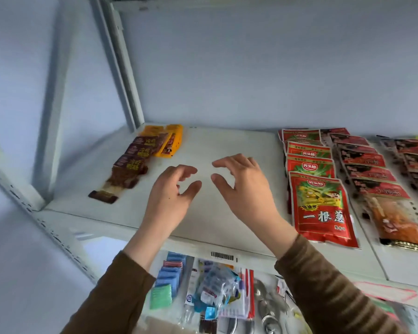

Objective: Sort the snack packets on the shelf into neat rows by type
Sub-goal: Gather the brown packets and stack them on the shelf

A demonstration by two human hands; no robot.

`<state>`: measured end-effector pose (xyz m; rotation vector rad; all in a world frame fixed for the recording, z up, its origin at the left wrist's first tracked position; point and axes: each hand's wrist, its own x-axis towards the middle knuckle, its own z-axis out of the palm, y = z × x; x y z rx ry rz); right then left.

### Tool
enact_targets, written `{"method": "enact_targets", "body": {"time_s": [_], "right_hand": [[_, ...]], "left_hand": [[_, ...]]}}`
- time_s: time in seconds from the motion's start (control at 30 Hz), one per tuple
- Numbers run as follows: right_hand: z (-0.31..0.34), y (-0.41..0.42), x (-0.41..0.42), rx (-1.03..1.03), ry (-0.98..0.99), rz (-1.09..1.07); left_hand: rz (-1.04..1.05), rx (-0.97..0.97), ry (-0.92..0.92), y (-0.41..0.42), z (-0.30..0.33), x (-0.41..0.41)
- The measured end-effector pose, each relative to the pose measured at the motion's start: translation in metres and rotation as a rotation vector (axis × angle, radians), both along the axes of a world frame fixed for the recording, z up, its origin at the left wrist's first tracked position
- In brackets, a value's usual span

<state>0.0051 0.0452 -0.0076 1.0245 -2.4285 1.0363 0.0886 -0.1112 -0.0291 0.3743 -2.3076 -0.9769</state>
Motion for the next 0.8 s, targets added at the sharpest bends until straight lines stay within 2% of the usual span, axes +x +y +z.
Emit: {"method": "enact_targets", "body": {"time_s": [0.13, 0.3, 0.43, 0.63, 0.8], "right_hand": [[-0.007, -0.066, 0.015, 0.033, -0.043, 0.028], [-0.015, -0.156, 0.023, 0.097, -0.141, 0.054], [-0.023, -0.209, 0.017, 0.160, -0.240, -0.025], [-0.036, -0.257, 0.010, 0.175, -0.308, -0.188], [-0.042, -0.281, -0.002, 0.216, -0.390, -0.228]], "left_hand": [[0.001, -0.014, 0.001, -0.065, -0.002, 0.021], [-0.014, 0.065, 0.017, -0.153, -0.004, 0.043], [-0.015, 0.006, -0.024, -0.207, -0.008, 0.050], [-0.035, 0.004, -0.070, -0.243, -0.022, 0.042], [-0.037, 0.052, -0.111, -0.256, -0.027, 0.026]]}}
